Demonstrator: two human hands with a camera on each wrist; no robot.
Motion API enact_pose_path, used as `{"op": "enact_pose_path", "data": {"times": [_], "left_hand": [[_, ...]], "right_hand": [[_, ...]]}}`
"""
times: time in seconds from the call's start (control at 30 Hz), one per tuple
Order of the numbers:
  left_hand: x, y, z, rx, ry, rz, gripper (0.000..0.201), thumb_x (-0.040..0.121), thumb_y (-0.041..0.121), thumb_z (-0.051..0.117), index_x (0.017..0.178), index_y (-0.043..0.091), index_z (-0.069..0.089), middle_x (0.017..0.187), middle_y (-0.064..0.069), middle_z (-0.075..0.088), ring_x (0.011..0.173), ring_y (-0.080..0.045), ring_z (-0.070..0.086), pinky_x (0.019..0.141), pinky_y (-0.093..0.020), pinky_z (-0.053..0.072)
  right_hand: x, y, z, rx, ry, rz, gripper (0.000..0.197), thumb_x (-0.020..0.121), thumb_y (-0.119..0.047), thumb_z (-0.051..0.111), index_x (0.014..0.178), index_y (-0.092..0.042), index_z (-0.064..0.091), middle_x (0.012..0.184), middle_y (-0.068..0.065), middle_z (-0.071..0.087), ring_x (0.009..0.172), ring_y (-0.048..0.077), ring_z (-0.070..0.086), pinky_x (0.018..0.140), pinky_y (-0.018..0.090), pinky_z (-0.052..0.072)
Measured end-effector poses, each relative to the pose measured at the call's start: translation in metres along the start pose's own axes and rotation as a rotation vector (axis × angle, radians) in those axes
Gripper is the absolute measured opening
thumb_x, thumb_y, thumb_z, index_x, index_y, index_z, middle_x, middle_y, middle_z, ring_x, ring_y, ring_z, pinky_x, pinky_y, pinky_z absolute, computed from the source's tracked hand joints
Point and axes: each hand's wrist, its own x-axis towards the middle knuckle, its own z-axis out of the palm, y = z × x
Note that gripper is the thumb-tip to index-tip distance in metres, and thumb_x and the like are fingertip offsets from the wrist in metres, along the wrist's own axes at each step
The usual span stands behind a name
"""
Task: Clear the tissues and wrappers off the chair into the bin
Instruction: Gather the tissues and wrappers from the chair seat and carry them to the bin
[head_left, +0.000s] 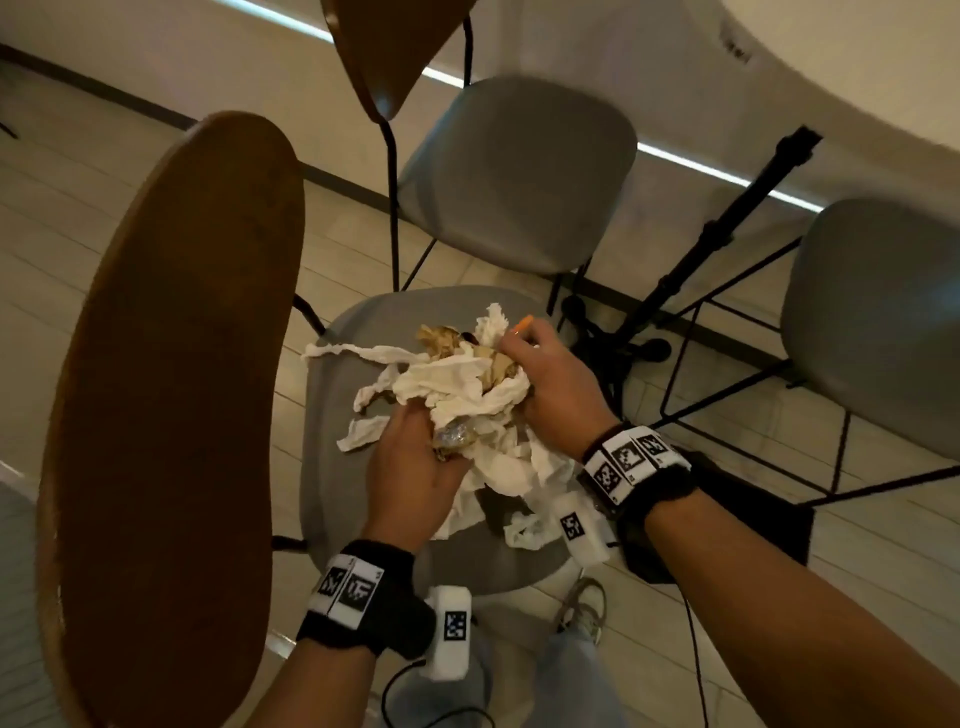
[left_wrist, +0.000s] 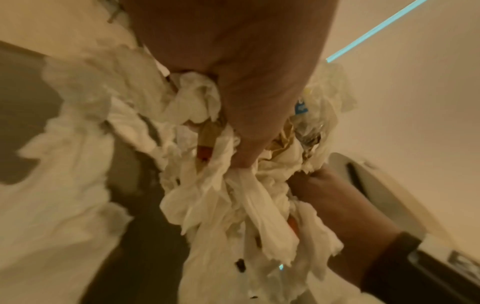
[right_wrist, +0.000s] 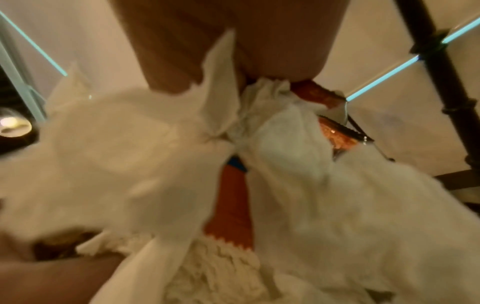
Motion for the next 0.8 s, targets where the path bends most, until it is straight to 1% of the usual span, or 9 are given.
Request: {"op": "enact_pose_path", "data": {"times": [0.1, 0.33, 0.43, 0.53, 0.6, 0.67, 0.7, 0.73, 0.8], "left_hand": [[-0.002, 0.040, -0.004, 0.029, -0.034, 0.125, 0.059, 0.077, 0.026, 0.081, 0.132, 0.020, 0.062, 0.129, -0.004, 0.064, 0.122, -0.025, 0.062, 0.100, -0.038, 0.052], [-0.018, 0.156, 0.022, 0.003, -0.138, 0.426, 0.049, 0.080, 0.030, 0.075, 0.127, 0.019, 0.066, 0.124, -0.002, 0.069, 0.114, -0.017, 0.063, 0.088, -0.010, 0.039], [-0.034, 0.207, 0.046, -0.088, -0.174, 0.488, 0.048, 0.082, 0.032, 0.074, 0.127, 0.021, 0.064, 0.127, -0.003, 0.069, 0.118, -0.020, 0.066, 0.093, -0.023, 0.050], [-0.055, 0.246, 0.098, -0.273, -0.297, 0.499, 0.053, 0.083, 0.022, 0.079, 0.133, 0.013, 0.064, 0.134, -0.005, 0.069, 0.129, -0.021, 0.063, 0.110, -0.042, 0.050], [-0.071, 0.270, 0.138, -0.260, -0.370, 0.501, 0.047, 0.079, 0.011, 0.082, 0.123, 0.001, 0.069, 0.120, -0.014, 0.074, 0.116, -0.031, 0.070, 0.100, -0.053, 0.055], [-0.091, 0.297, 0.179, -0.126, -0.444, 0.501, 0.033, 0.078, 0.009, 0.083, 0.105, -0.005, 0.071, 0.096, -0.014, 0.074, 0.091, -0.036, 0.070, 0.084, -0.047, 0.060], [-0.103, 0.311, 0.198, -0.108, -0.464, 0.483, 0.035, 0.081, 0.013, 0.082, 0.109, -0.004, 0.071, 0.096, -0.006, 0.071, 0.091, -0.031, 0.067, 0.086, -0.037, 0.059], [-0.113, 0.320, 0.222, -0.098, -0.489, 0.488, 0.041, 0.084, 0.019, 0.080, 0.118, 0.000, 0.069, 0.105, 0.000, 0.070, 0.101, -0.027, 0.065, 0.096, -0.029, 0.054], [-0.126, 0.324, 0.277, -0.103, -0.548, 0.527, 0.059, 0.088, 0.034, 0.074, 0.141, 0.012, 0.060, 0.141, 0.001, 0.063, 0.138, -0.025, 0.052, 0.119, -0.039, 0.038]], "right_hand": [[-0.027, 0.004, -0.037, 0.031, 0.120, 0.019, 0.032, 0.092, -0.038, 0.065, 0.123, -0.030, 0.059, 0.122, -0.005, 0.046, 0.095, 0.013, 0.055, 0.072, 0.041, 0.059], [-0.112, 0.026, -0.128, 0.084, 0.397, 0.098, 0.031, 0.091, -0.036, 0.070, 0.118, -0.021, 0.061, 0.124, -0.001, 0.047, 0.099, 0.013, 0.058, 0.081, 0.041, 0.058], [-0.153, 0.042, -0.168, 0.099, 0.541, 0.110, 0.023, 0.092, -0.025, 0.073, 0.112, -0.017, 0.063, 0.119, -0.002, 0.046, 0.095, 0.002, 0.052, 0.080, 0.027, 0.054], [-0.206, 0.074, -0.207, 0.075, 0.619, 0.162, 0.021, 0.095, -0.020, 0.071, 0.113, -0.011, 0.065, 0.119, 0.008, 0.050, 0.099, 0.005, 0.051, 0.083, 0.016, 0.047], [-0.246, 0.101, -0.229, 0.037, 0.625, 0.203, 0.026, 0.095, -0.019, 0.071, 0.117, -0.007, 0.064, 0.120, 0.009, 0.049, 0.102, 0.008, 0.050, 0.084, 0.013, 0.045], [-0.285, 0.133, -0.245, 0.004, 0.619, 0.246, 0.032, 0.094, -0.020, 0.073, 0.122, -0.007, 0.062, 0.120, 0.005, 0.046, 0.102, 0.007, 0.047, 0.083, 0.008, 0.041], [-0.304, 0.151, -0.251, -0.010, 0.615, 0.270, 0.034, 0.094, -0.020, 0.074, 0.123, -0.008, 0.061, 0.120, 0.006, 0.046, 0.101, 0.007, 0.047, 0.081, 0.007, 0.040], [-0.321, 0.171, -0.255, -0.019, 0.612, 0.293, 0.034, 0.093, -0.019, 0.074, 0.123, -0.008, 0.061, 0.120, 0.008, 0.048, 0.099, 0.007, 0.047, 0.079, 0.009, 0.040], [-0.352, 0.213, -0.256, -0.031, 0.602, 0.339, 0.031, 0.093, -0.019, 0.072, 0.120, -0.008, 0.062, 0.121, 0.014, 0.051, 0.098, 0.007, 0.047, 0.075, 0.019, 0.041]]}}
